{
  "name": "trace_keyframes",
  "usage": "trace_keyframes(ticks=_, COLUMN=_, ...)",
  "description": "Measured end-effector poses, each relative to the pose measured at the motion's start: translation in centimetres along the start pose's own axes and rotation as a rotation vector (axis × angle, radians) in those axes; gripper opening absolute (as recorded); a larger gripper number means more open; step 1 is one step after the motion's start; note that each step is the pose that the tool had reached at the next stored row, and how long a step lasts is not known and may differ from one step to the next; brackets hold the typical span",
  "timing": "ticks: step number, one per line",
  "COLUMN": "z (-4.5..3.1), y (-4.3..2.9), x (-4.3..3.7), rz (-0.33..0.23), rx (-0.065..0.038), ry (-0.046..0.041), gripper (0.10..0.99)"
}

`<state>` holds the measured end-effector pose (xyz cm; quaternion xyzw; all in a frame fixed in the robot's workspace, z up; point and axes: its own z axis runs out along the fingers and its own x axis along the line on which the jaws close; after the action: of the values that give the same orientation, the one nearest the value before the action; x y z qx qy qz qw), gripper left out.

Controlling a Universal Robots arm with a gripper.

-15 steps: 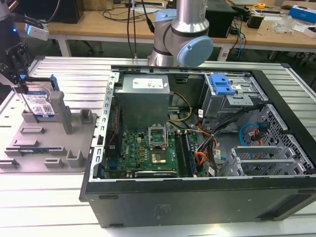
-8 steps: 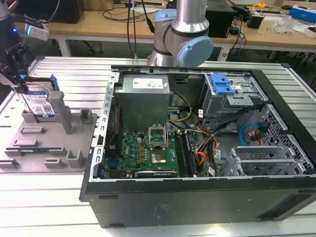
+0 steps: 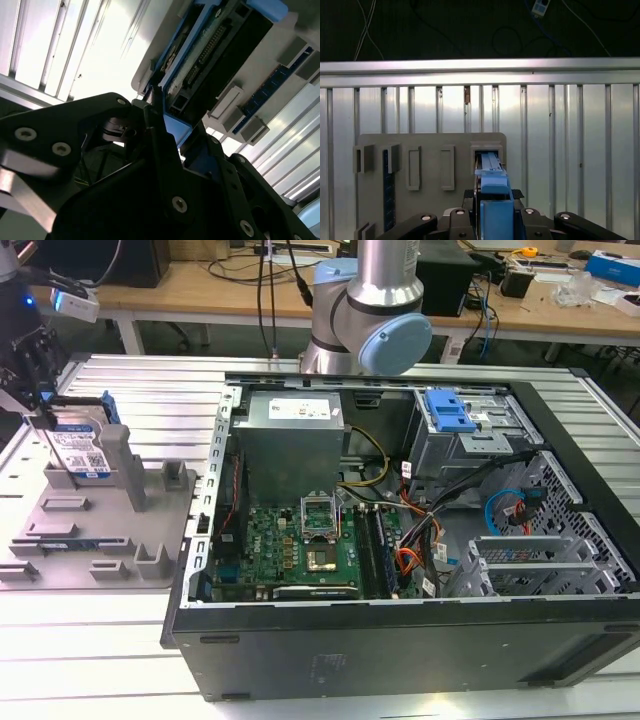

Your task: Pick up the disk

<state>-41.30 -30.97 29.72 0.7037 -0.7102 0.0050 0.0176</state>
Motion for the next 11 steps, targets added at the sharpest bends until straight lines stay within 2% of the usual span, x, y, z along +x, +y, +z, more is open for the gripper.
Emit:
trace_keyframes(ticks=2, z=-0.01, y=0.00, x=0.00, rz=0.000, rx=0.000, ry=0.0017, gripper=0.365)
trace_keyframes(ticks=5, z=-0.69, y=0.01, x=0.02, rz=0.000, rx=0.000, ry=0.0018, gripper=0.365)
trace_keyframes(ticks=6, z=-1.09, y=0.02, x=0.04, rz=0.000, rx=0.000, ry=0.0018, gripper=0.365)
trace_keyframes(ticks=9, z=-3.41, y=0.06, x=0.11, rz=0.000, rx=0.000, ry=0.0018, gripper=0.365)
trace_keyframes(ticks=11, z=-4.33, y=0.08, x=0.14, rz=0.000, rx=0.000, ry=0.0019, gripper=0.365)
